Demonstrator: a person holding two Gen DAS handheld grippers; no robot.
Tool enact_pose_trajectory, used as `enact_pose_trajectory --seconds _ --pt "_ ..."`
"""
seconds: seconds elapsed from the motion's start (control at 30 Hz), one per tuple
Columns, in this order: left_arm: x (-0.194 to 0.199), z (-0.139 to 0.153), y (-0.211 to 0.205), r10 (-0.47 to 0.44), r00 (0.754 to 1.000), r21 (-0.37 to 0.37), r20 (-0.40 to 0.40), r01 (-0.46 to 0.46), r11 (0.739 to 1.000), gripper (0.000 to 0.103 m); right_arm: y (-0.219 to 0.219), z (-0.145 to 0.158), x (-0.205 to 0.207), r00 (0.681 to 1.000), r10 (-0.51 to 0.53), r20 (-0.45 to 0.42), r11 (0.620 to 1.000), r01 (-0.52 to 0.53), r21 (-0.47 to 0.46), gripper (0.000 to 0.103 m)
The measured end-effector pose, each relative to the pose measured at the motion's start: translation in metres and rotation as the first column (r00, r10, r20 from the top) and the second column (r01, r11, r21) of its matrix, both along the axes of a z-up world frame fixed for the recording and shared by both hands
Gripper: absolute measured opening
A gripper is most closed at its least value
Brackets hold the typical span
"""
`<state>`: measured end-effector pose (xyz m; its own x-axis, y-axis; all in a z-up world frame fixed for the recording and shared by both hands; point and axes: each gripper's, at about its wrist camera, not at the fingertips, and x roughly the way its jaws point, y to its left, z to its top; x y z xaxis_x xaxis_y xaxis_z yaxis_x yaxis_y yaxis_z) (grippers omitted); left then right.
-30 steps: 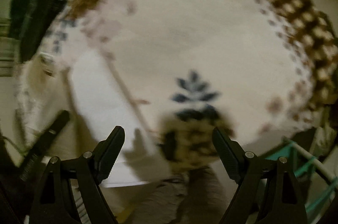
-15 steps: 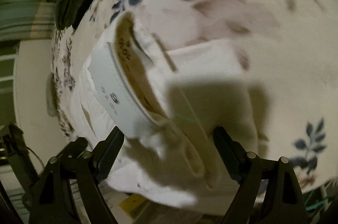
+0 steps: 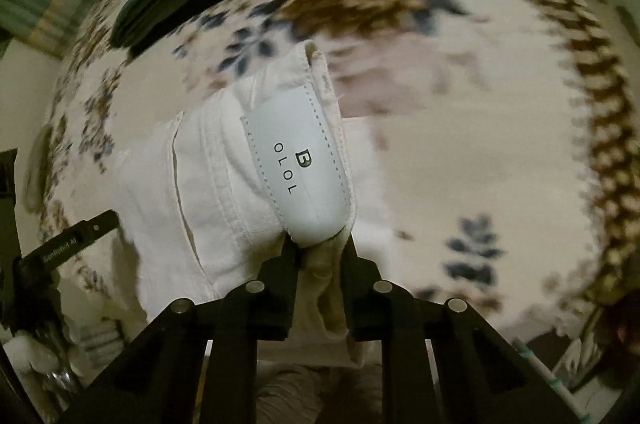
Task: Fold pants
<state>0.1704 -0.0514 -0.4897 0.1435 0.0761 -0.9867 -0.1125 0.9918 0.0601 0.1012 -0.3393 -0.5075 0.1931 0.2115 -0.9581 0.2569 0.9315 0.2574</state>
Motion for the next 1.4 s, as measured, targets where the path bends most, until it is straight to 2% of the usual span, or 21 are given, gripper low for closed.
enact_pose_trajectory --seconds 0.1,0.17,0.2,0.27,0.33,0.47,0.57,0.67,0.77,0.87,0.93,0.97,1.0,1.03,1.1,1.13,1.17,1.2,1.3,1.33,1.4 --pt "0.001 -0.002 -0.003 0.000 1.000 -0.019 -0.007 -0.001 1.000 0.095 -0.040 0.011 -0.025 0.994 -0.107 -0.009 0.993 0.106 -0.056 0.020" --pt "0.002 -0.006 -0.007 0.002 1.000 -0.037 -0.018 -0.002 0.999 0.095 -0.068 0.005 -0.042 0.982 -0.184 -0.052 0.981 0.180 -0.065 0.020" --pt "0.002 -0.010 -0.010 0.003 1.000 -0.048 -0.025 -0.004 0.999 0.095 -0.080 -0.006 -0.048 0.972 -0.214 -0.093 0.976 0.210 -0.057 0.021" --pt "0.004 -0.017 -0.013 0.005 0.999 -0.062 -0.036 -0.008 0.998 0.095 -0.089 -0.033 -0.052 0.958 -0.211 -0.195 0.977 0.210 -0.024 0.033" --pt "0.008 -0.023 -0.016 0.004 0.999 -0.084 -0.043 -0.007 0.996 0.095 -0.097 -0.058 -0.053 0.936 -0.198 -0.291 0.975 0.220 0.045 0.037" --pt "0.027 -0.027 -0.018 -0.001 1.000 -0.128 -0.019 -0.001 0.992 0.095 -0.120 -0.047 -0.056 0.928 -0.273 -0.255 0.946 0.307 0.106 0.054" --pt "0.045 -0.030 -0.017 0.011 1.000 -0.178 -0.016 -0.013 0.984 0.095 -0.121 -0.042 -0.052 0.934 -0.274 -0.230 0.947 0.304 0.106 0.054" --pt "0.063 -0.034 -0.020 0.004 1.000 -0.212 -0.022 -0.009 0.977 0.095 -0.112 -0.042 -0.053 0.924 -0.281 -0.259 0.944 0.315 0.099 0.055" --pt "0.077 -0.044 -0.031 -0.052 0.998 -0.226 -0.038 0.042 0.973 0.095 -0.112 -0.030 -0.061 0.911 -0.337 -0.236 0.919 0.373 0.130 0.068" --pt "0.085 -0.055 -0.038 -0.086 0.995 -0.255 -0.059 0.068 0.965 0.095 -0.120 -0.027 -0.058 0.906 -0.381 -0.187 0.893 0.412 0.178 0.075" --pt "0.090 -0.060 -0.040 -0.089 0.995 -0.278 -0.049 0.072 0.958 0.081 -0.128 -0.036 -0.041 0.906 -0.393 -0.155 0.888 0.418 0.191 0.079" --pt "0.091 -0.061 -0.040 -0.090 0.995 -0.279 -0.042 0.075 0.957 0.063 -0.131 -0.045 -0.028 0.910 -0.387 -0.147 0.888 0.411 0.207 0.081" --pt "0.092 -0.061 -0.040 -0.091 0.996 -0.297 -0.028 0.078 0.952 0.041 -0.135 -0.054 -0.018 0.909 -0.387 -0.153 0.886 0.413 0.209 0.081" --pt "0.092 -0.061 -0.041 -0.095 0.995 -0.319 -0.016 0.085 0.944 0.033 -0.138 -0.065 -0.007 0.910 -0.384 -0.157 0.884 0.411 0.222 0.081" --pt "0.093 -0.060 -0.044 -0.103 0.995 -0.292 -0.004 0.097 0.952 0.030 -0.140 -0.093 0.012 0.910 -0.359 -0.210 0.861 0.409 0.302 0.081" --pt "0.093 -0.060 -0.042 -0.097 0.995 -0.293 -0.003 0.092 0.952 0.028 -0.140 -0.099 0.016 0.905 -0.356 -0.233 0.853 0.417 0.313 0.077" --pt "0.094 -0.061 -0.039 -0.084 0.996 -0.289 0.000 0.081 0.954 0.028 -0.136 -0.100 0.021 0.909 -0.348 -0.230 0.862 0.407 0.303 0.051" --pt "0.093 -0.062 -0.036 -0.075 0.997 -0.290 0.000 0.072 0.954 0.028 -0.130 -0.094 0.026 0.926 -0.325 -0.194 0.890 0.369 0.270 0.037" --pt "0.096 -0.063 -0.024 -0.031 1.000 -0.299 -0.005 0.028 0.954 0.028 -0.106 -0.057 0.038 0.974 -0.216 -0.075 0.972 0.221 0.074 0.029" --pt "0.095 -0.062 -0.024 -0.024 1.000 -0.294 -0.003 0.022 0.956 0.028 -0.098 -0.044 0.040 0.982 -0.183 -0.038 0.983 0.183 0.006 0.026" --pt "0.097 -0.049 -0.022 -0.006 1.000 -0.271 0.030 0.014 0.963 0.028 -0.094 -0.032 0.042 0.988 -0.157 0.003 0.987 0.157 -0.042 0.026"
